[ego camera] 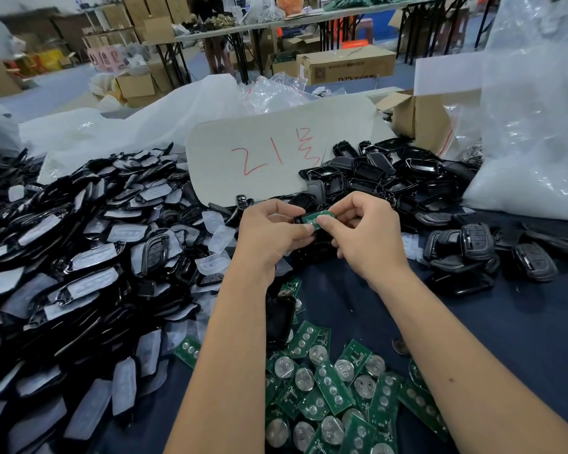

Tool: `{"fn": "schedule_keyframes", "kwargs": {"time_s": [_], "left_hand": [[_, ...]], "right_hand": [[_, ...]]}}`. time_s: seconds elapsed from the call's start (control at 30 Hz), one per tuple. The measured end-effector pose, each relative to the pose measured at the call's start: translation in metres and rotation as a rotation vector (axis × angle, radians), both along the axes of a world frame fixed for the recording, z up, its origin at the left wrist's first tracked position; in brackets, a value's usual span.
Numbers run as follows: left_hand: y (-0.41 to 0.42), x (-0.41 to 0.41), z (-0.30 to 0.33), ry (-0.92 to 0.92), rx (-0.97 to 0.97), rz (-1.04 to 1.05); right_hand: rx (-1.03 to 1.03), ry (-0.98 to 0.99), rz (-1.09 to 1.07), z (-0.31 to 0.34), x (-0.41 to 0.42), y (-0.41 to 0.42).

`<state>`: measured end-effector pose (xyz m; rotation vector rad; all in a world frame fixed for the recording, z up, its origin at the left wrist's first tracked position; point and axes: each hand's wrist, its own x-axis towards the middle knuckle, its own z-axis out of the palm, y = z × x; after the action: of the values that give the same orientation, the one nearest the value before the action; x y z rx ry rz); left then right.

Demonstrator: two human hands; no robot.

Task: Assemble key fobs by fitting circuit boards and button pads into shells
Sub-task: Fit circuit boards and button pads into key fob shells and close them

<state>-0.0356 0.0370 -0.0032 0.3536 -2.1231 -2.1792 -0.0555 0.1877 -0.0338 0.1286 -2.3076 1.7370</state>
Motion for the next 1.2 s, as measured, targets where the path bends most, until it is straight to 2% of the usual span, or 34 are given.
{"fn": "schedule_keyframes", "kwargs": {"time_s": [0.13,0.37,0.5,0.7,0.9,1.03,1.13,1.2], "left_hand": [[-0.001,0.001,0.001,-0.005,0.007,0.009],[-0.005,0.002,0.003,0.006,-0.009,0.010],[-0.013,0.002,0.006,0.012,-0.045,-0.025],[-0.026,0.008,0.015,0.016,-0.077,-0.082],[-0.043,0.018,0.035,0.018,-0.090,-0.111],[-0.077,0.027,0.050,0.004,-0.177,-0.005],[-0.107,0.033,0.057,0.016,-0.254,0.255],[-0.126,0.037,0.058,0.019,-0.363,0.486]], "right_hand": [[0.020,-0.001,0.013,0.003,0.001,0.001],[0.088,0.015,-0.088,0.004,0.004,-0.001],[0.005,-0.037,-0.038,0.003,0.004,0.000],[-0.273,-0.135,0.292,0.004,0.005,-0.005],[-0.250,-0.084,0.233,0.010,0.009,-0.030],[-0.247,-0.050,0.238,0.015,0.021,-0.071],[0.002,0.108,0.201,0.021,0.030,-0.106],[0.217,0.275,0.266,0.029,0.039,-0.130]]}}
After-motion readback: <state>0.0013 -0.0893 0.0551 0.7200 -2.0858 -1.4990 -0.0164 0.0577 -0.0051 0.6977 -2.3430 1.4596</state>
